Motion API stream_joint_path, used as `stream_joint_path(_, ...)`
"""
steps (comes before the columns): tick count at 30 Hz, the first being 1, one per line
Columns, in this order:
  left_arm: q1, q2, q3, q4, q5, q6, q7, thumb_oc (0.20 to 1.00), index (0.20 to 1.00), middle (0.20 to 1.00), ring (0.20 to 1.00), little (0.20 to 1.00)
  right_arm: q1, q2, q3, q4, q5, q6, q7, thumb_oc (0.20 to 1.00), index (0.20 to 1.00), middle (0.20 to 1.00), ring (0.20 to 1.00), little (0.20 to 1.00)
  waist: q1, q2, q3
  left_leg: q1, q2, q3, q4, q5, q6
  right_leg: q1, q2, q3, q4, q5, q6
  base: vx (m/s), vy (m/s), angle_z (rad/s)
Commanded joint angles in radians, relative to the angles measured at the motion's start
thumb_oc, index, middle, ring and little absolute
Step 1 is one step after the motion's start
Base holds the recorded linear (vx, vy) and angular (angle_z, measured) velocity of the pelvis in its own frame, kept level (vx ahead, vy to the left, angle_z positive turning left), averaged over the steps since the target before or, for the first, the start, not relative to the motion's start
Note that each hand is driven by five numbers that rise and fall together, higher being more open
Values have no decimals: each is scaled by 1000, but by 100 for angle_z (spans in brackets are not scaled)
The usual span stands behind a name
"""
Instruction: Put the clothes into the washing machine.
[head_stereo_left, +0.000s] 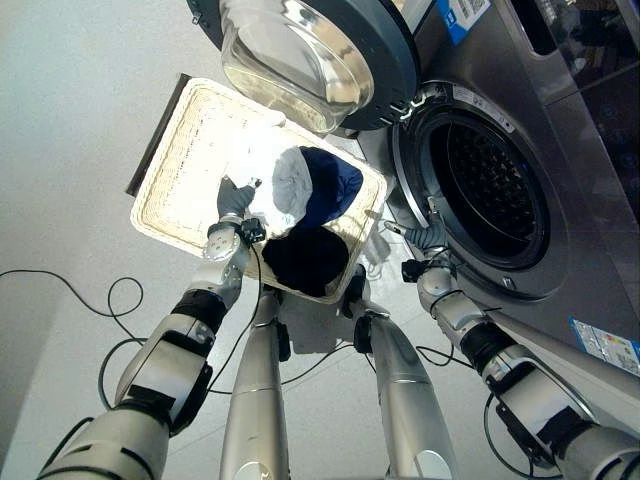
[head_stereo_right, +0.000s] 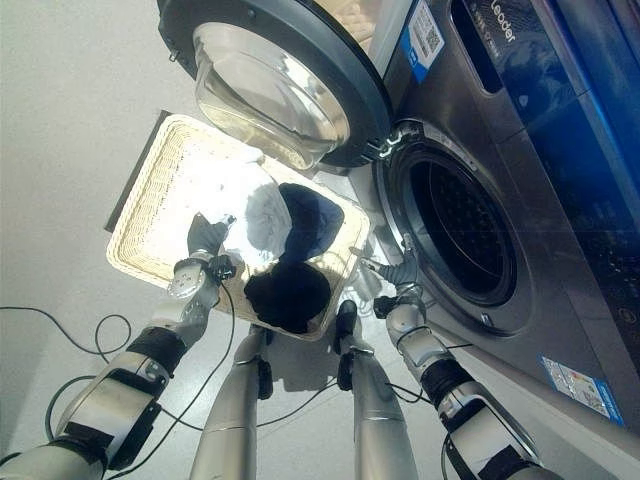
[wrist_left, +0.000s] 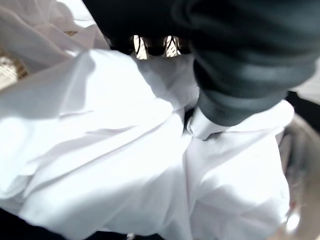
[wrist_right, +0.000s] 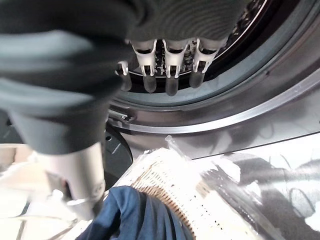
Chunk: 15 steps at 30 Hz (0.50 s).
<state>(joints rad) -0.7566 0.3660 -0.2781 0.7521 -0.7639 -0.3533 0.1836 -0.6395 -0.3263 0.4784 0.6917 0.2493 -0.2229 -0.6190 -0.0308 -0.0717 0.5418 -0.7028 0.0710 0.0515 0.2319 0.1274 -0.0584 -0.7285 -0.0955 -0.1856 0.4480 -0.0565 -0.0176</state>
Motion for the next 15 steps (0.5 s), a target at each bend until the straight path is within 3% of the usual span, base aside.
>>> stream_joint_path(1,-16,-53,24,-104,26,-121,-60,200,200,200,200,200,33,-18,-62,-101,-77,-25,-18,1000,1000,1000,1000,1000,40,35,-22,45,-41,84,13,-87,-8,31,-33,-86,-7,18,108,13,-27,4)
stream_joint_path(9,69,-81,34,-231,47,-126,-133,200,200,200,200,200,51,-27,-60,-180,-145,-55,111,1000,1000,1000,1000,1000,67,49,-22,94,-58,66,18,-105,6,85,-55,-100,-6,10,111,13,-35,7)
stream_joint_path(10,89,-81,31,-263,52,-120,-148,200,200,200,200,200,51,-36,-53,-200,-114,-74,201,1000,1000,1000,1000,1000,73,53,-22,103,-62,61,23,-109,8,94,-62,-105,-2,9,111,11,-50,6)
stream_joint_path(15,109,-71,14,-324,48,-84,-199,200,200,200,200,200,12,-60,-42,-231,28,-86,431,1000,1000,1000,1000,1000,94,62,-22,124,-78,41,33,-111,11,126,-80,-126,-3,7,110,2,-73,15)
